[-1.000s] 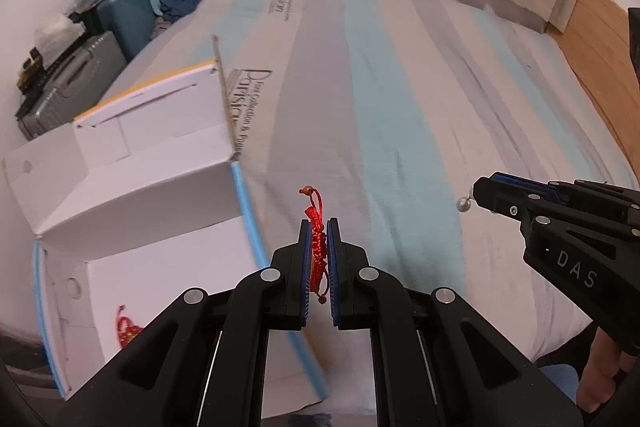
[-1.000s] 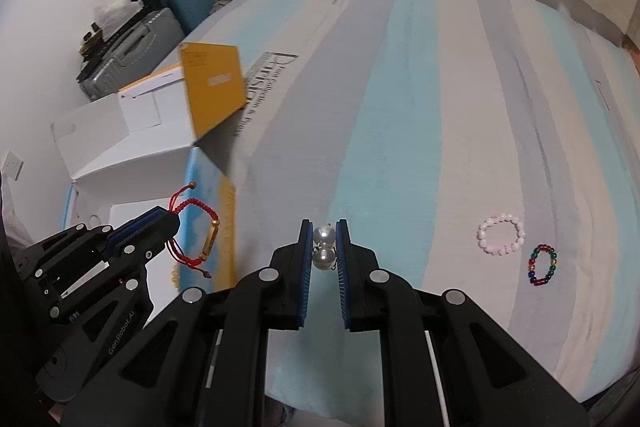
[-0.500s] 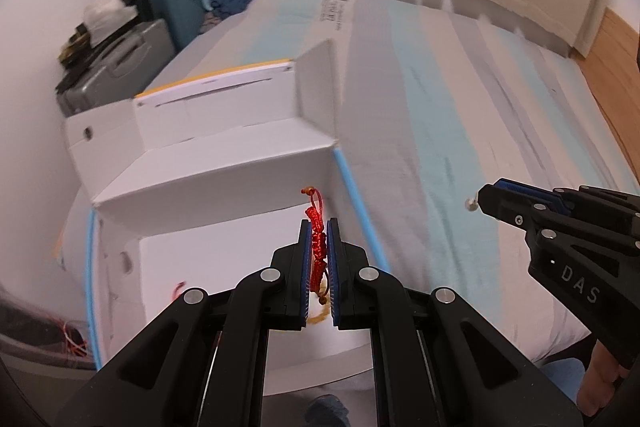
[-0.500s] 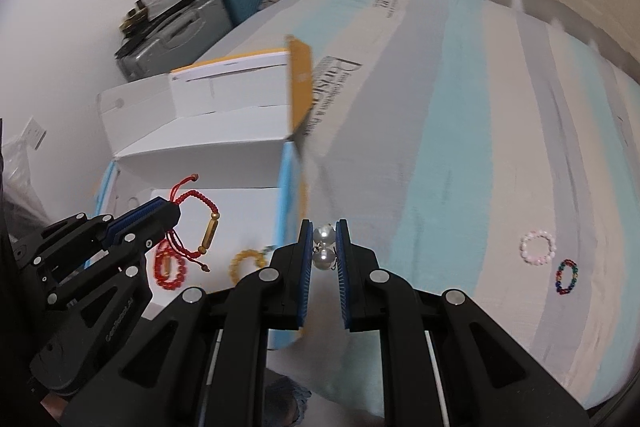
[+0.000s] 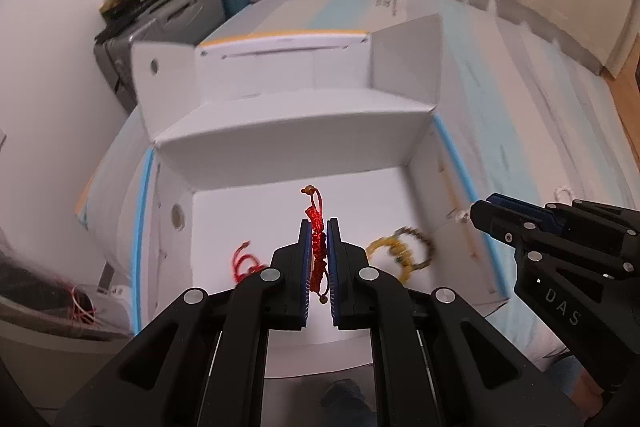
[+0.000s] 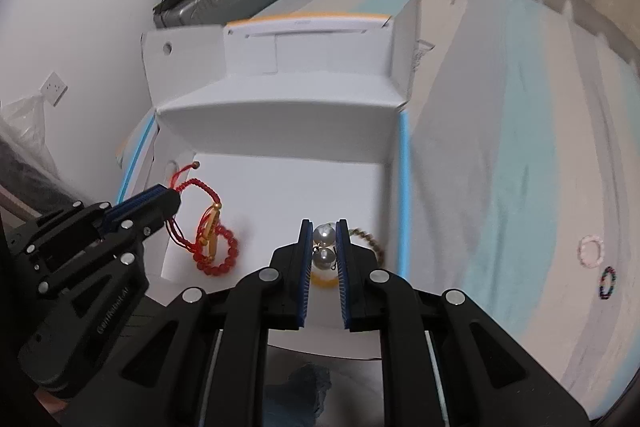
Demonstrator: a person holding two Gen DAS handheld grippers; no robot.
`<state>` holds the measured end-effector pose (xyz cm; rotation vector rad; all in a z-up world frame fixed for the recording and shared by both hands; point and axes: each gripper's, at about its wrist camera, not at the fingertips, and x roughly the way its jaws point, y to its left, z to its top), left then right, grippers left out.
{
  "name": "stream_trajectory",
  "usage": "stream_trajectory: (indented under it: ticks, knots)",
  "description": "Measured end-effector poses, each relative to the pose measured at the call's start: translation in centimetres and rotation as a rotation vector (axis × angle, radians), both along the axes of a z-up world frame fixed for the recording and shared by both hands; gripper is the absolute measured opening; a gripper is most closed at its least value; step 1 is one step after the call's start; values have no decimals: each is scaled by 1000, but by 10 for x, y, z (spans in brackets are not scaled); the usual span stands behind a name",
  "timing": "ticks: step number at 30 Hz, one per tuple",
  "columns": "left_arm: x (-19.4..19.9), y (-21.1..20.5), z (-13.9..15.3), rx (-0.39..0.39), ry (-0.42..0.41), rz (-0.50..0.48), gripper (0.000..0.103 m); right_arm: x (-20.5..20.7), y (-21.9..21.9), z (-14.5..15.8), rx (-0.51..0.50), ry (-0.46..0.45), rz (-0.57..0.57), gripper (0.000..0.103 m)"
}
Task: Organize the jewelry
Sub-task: 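Carry the red string bracelet and pearl earrings over the white box with both tools, then open both tools to drop the bracelet and earrings into the box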
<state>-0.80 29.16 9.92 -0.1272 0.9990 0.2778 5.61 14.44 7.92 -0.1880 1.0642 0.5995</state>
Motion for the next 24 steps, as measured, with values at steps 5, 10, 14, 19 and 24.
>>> stream_trajectory:
  ticks: [5,10,14,19,24]
  knots:
    - [-6,19,-21,-21,28,30,7,-5,20,-27,-30,31,23,11]
    - [-4,31,-41,-36,56,43,7,-2,31,-51,-55,62,26,11]
    - [-1,35,-52,-43,69,44,7,-1,34,-65,-71,79,27,11]
    - [2,36,-62,-50,82,44,7,3,37,-75,-81,94,27,11]
    - [2,36,-65,-39,88,54,8,2,41,-80,-88,99,35,11]
